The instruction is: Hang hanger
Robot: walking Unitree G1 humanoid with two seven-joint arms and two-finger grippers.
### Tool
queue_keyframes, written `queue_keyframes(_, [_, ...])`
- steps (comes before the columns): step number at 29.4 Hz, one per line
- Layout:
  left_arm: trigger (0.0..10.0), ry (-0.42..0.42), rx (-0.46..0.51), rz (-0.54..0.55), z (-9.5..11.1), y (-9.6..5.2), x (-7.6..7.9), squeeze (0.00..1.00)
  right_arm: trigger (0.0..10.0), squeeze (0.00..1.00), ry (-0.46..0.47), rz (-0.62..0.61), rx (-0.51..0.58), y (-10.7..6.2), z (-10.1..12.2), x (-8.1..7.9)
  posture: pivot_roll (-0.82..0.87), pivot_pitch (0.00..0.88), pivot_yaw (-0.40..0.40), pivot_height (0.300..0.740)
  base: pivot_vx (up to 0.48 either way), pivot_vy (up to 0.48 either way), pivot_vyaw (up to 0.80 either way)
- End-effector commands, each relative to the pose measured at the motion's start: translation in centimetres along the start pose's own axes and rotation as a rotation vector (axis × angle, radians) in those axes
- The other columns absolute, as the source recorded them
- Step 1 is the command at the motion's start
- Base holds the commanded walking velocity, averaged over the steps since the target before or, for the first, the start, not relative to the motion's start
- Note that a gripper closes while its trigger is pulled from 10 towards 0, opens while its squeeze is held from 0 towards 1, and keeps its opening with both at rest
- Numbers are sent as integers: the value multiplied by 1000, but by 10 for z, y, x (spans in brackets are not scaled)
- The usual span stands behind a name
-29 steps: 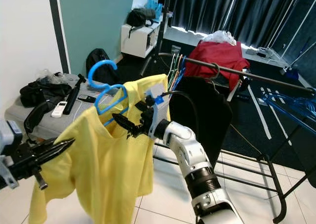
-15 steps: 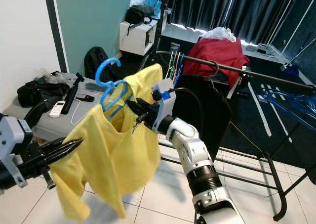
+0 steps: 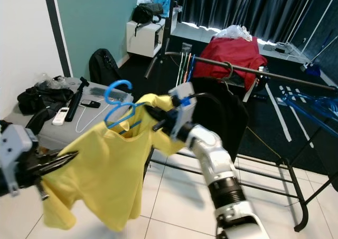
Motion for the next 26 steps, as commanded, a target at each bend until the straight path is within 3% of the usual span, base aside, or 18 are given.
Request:
queue_keyframes(1, [10000,13,7,-49,7,-4,1,0,0,0,-17,-70,33,-7,13,17,79,0,-130,740,0,0,0])
queue_keyframes(2, [10000,13,7,-49,7,-4,1,0,0,0,-17,-70,33,-7,13,17,79,0,-130,740,0,0,0])
queue_keyframes(5, [10000,39,106,-76,32,-10,-7,0,0,0,-59,-211,8,-32,20,51,67,0,-123,740,0,0,0])
queue_keyframes(8, [10000,45,175,-97,47,-11,-8,0,0,0,-69,-248,-12,-39,18,58,65,0,-122,740,0,0,0])
queue_keyframes(9, [10000,49,296,-155,71,-13,-3,0,0,0,-69,-287,-49,-48,11,65,63,0,-121,740,0,0,0])
queue_keyframes(10, [10000,50,320,-171,76,-14,-2,0,0,0,-67,-293,-56,-50,9,66,63,0,-121,740,0,0,0])
queue_keyframes(12, [10000,56,373,-186,86,-13,-1,0,0,0,-61,-291,-76,-51,4,64,64,0,-122,740,0,0,0])
queue_keyframes(13, [10000,66,462,-177,101,-10,-3,0,0,0,-47,-282,-116,-51,-8,59,65,0,-121,740,0,0,0])
queue_keyframes(14, [10000,68,490,-168,105,-8,-5,0,0,0,-41,-277,-129,-50,-13,57,65,0,-121,740,0,0,0])
queue_keyframes(21, [10000,75,502,-89,103,-2,-14,0,0,0,-4,-251,-140,-45,-23,47,60,0,-115,740,0,0,0])
queue_keyframes(23, [10000,43,526,13,97,12,-22,0,0,0,50,-143,-132,-35,-30,23,57,0,-113,740,0,0,0])
queue_keyframes(25, [10000,43,526,13,97,12,-22,0,0,0,50,-143,-132,-35,-30,23,57,0,-113,740,0,0,0])
queue_keyframes(26, [10000,9,523,39,92,25,-20,0,4510,0,79,-4,-109,-29,-29,-4,56,0,-112,740,0,0,0])
Point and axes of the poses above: a point about 5 cm out from each wrist's last joint towards the gripper, its own y axis pointing out of the wrist towards the gripper, its own z axis along the axis of the wrist's last joint, x = y × z, the point moved 3 cm from there along y, pointing out of the wrist towards the gripper, and after that the axes turned 5 degrees about y, right-handed, at the moved point
